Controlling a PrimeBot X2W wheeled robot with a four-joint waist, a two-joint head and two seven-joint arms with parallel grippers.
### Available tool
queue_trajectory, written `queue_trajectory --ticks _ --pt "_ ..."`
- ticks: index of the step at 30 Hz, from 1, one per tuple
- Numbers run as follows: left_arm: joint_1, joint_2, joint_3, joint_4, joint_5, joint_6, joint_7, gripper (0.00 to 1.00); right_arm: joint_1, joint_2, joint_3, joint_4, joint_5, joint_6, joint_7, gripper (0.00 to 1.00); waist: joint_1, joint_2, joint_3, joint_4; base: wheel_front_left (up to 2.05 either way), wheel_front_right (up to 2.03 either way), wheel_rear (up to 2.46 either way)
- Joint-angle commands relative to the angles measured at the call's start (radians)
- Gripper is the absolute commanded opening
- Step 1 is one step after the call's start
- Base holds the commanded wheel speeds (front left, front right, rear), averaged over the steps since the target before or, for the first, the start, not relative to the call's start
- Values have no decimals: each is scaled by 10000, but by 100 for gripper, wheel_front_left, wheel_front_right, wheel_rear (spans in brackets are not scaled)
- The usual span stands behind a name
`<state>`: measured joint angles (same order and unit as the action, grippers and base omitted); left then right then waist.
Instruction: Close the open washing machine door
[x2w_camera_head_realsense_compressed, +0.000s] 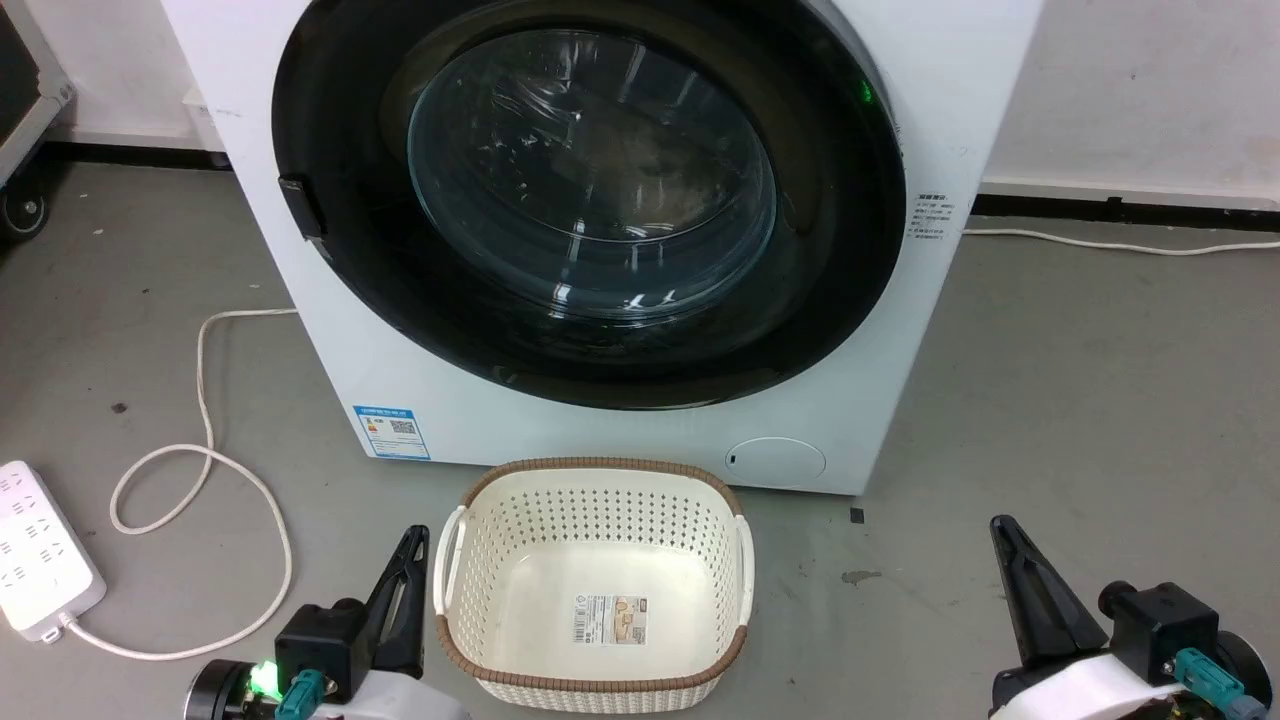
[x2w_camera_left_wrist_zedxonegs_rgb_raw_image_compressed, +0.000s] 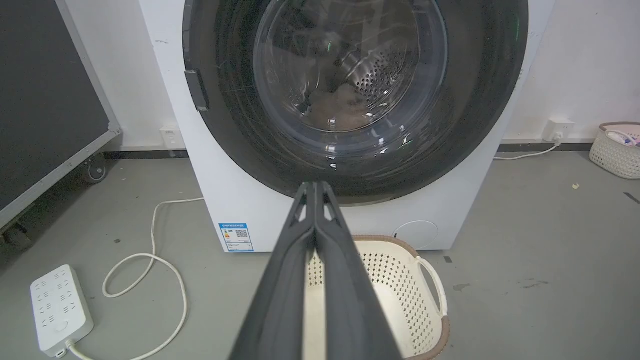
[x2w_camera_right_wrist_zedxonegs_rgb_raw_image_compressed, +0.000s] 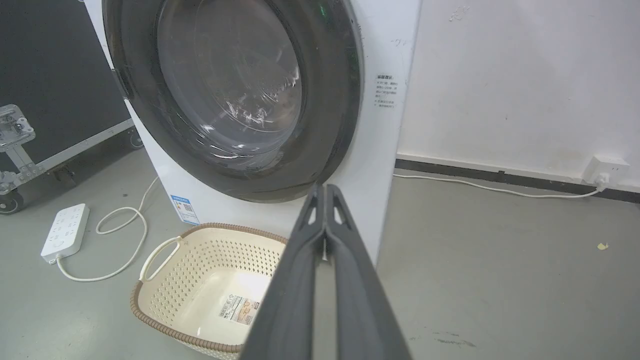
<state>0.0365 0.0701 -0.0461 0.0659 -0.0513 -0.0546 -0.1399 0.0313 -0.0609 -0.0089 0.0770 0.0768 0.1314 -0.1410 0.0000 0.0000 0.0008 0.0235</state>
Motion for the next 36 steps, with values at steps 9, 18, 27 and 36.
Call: queue_trajectory --ticks 9,18,27,36 --pt "-167 -66 99 -152 136 129 231 0 -143 55 24 -186 -175 -4 234 0 0 0 -1 -33 0 0 0" --pt "-198 -87 156 -232 196 194 414 0 -170 63 34 -278 -268 -5 419 0 0 0 -2 -65 0 0 0" --pt "-230 -108 213 -312 255 260 598 0 -197 71 44 -370 -362 -5 605 0 0 0 -3 -97 0 0 0" --pt "-260 -129 270 -391 314 325 782 0 -223 79 55 -461 -455 -6 789 0 0 0 -4 -128 0 0 0"
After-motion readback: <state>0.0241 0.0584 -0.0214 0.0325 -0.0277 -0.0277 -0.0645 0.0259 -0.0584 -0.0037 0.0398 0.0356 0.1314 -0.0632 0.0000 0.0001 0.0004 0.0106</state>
